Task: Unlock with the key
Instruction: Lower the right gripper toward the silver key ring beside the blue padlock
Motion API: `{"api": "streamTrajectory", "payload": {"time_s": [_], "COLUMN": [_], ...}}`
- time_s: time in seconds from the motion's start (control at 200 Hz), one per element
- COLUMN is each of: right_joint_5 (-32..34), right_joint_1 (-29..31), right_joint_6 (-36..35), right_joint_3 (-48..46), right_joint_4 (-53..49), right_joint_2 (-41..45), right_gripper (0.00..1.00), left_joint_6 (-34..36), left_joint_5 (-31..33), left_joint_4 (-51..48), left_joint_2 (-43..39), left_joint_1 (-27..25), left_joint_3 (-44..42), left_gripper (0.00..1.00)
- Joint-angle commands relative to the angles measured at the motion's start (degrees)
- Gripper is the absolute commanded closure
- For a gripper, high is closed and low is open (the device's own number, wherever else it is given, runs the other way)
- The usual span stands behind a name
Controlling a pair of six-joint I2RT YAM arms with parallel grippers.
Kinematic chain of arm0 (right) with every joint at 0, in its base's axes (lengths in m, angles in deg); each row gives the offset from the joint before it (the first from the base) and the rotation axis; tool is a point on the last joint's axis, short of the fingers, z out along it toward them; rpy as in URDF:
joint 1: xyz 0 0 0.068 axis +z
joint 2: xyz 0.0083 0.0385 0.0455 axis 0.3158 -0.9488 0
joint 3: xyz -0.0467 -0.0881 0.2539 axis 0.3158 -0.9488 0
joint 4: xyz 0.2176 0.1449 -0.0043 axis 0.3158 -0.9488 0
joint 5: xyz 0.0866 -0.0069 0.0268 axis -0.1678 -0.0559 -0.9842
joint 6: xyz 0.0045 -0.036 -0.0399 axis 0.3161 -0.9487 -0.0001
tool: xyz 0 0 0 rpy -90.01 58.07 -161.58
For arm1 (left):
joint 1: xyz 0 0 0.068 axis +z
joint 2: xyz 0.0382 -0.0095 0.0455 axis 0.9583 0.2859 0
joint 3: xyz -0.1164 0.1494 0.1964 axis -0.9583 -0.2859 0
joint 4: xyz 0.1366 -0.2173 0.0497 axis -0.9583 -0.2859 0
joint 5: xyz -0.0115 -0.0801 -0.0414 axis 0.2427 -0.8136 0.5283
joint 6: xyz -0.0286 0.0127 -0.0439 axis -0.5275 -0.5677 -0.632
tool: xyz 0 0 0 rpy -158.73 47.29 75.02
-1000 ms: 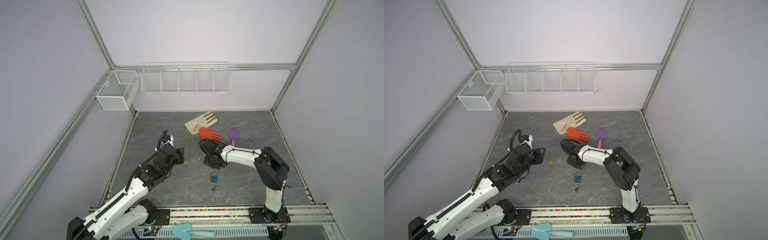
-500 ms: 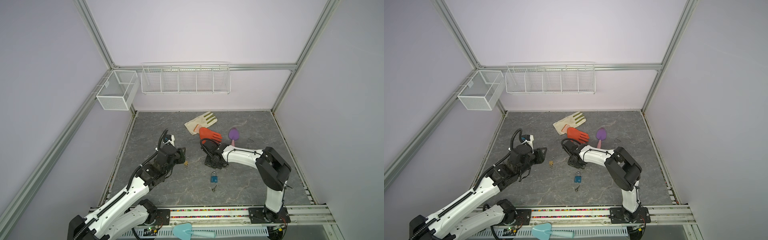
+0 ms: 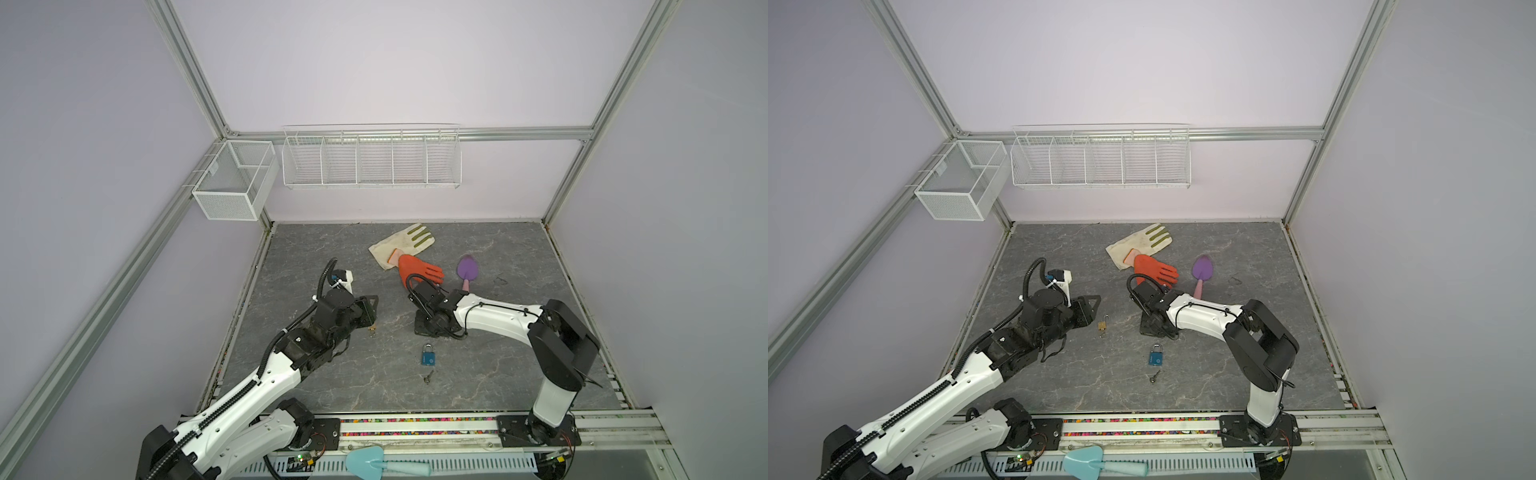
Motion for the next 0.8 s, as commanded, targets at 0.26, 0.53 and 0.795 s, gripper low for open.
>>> {"api": "streamTrajectory", "payload": {"time_s": [0.26, 0.53, 0.795], "right_joint_5": [1.34, -4.87, -11.99], "right_joint_1": [-0.82, -1.87, -3.71], "right_joint_6": [-15.66, -19.87, -29.48], "right_joint_3": [0.95, 2.94, 2.97], "right_joint_4": [0.39, 3.3, 4.44], "right_joint_2": [2.57, 0.32, -0.96], "right_gripper": [0.77, 0.66, 0.53], "left_joint_6": [-3.44, -4.94, -4.72], "left_joint_5": [-1.43, -1.41, -1.05], "left_joint_4": [2.92, 3.52, 2.92], "left_joint_2": [-0.43, -0.67, -1.26], "left_joint_1": [0.35, 0.35, 0.35], "left_joint_3": [-1.34, -1.82, -1.69], "left_gripper": [0.55, 0.54, 0.55]}}
